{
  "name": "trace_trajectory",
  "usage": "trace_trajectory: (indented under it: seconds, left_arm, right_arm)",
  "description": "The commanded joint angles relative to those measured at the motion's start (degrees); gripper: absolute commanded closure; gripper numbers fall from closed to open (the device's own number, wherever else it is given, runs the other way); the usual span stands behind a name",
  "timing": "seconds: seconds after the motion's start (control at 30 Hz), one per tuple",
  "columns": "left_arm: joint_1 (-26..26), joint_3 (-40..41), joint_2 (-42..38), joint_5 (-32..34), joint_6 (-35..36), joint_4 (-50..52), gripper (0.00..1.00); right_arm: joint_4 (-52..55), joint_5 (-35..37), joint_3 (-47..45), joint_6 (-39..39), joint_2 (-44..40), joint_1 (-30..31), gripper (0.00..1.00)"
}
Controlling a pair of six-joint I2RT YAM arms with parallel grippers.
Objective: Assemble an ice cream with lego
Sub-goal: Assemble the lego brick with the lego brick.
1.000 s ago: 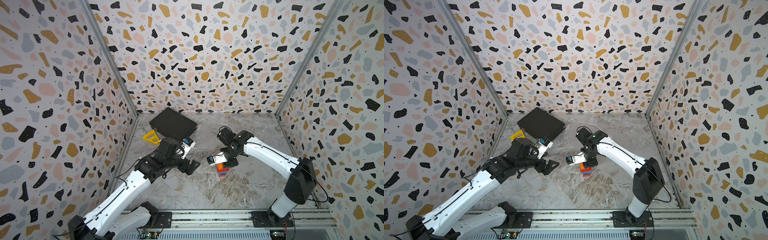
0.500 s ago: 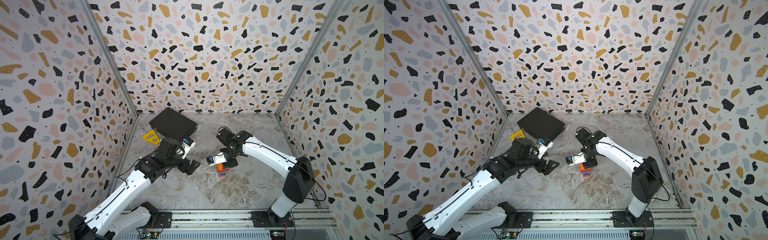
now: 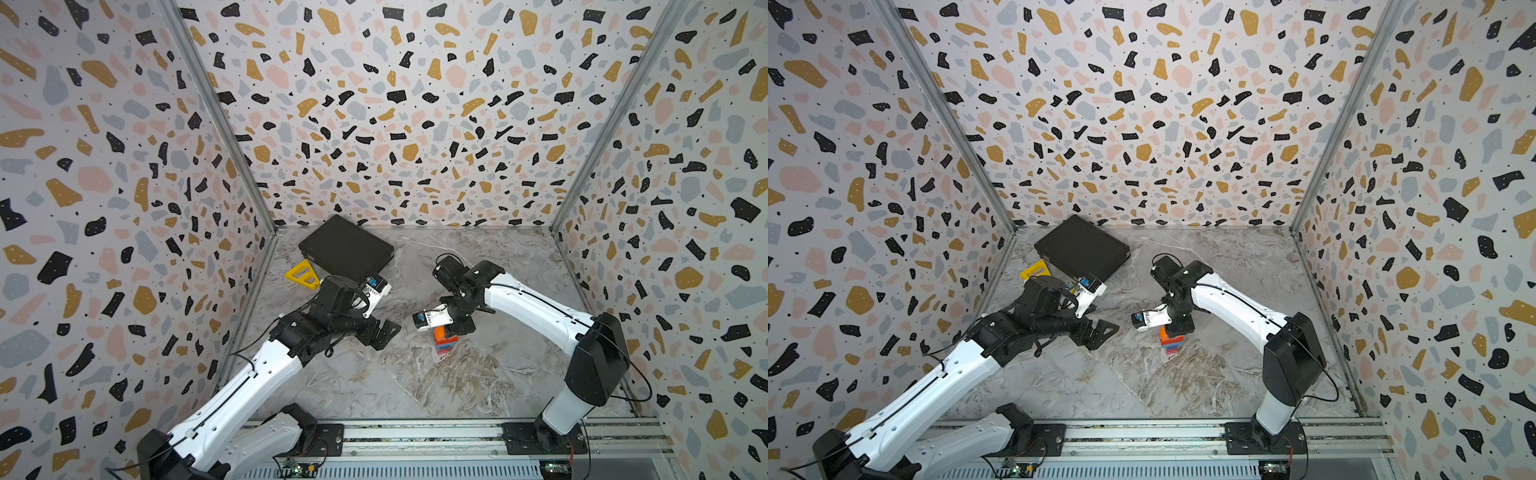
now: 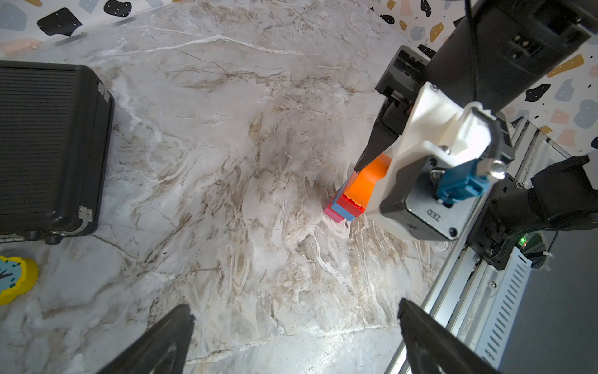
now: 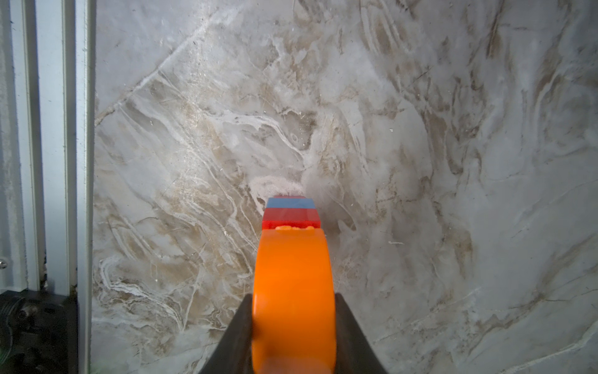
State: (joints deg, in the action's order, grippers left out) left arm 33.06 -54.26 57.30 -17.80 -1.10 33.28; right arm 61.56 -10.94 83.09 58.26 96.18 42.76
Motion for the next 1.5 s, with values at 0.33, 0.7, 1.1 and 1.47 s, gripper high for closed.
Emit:
trace_trajectory:
  seconds: [0.33, 0.7, 1.1, 1.47]
  left_arm:
    - [-0.5, 0.3, 0.2, -1.1, 0.3, -1.4, 0.01]
    - [-0.4, 0.3, 0.1, -1.1, 0.4, -1.3, 0.00]
    - [-0.4, 0.3, 0.4, -1.2, 0.4, -1.2, 0.00]
    - [-0.4, 0.2, 0.5, -1.3, 0.5, -1.1, 0.01]
  right_arm:
    - [2.3, -1.4, 0.5, -2.1, -0.1, 0.3, 0.84]
    - [2.1, -1.8, 0.4, -1.5, 1.0, 0.3, 0.84]
    - [1.3, -2.2, -0.3, -0.8, 1.6, 0.3, 0.84]
    - [1.0, -2.5, -1.0, -0.4, 2.1, 0.3, 0.85]
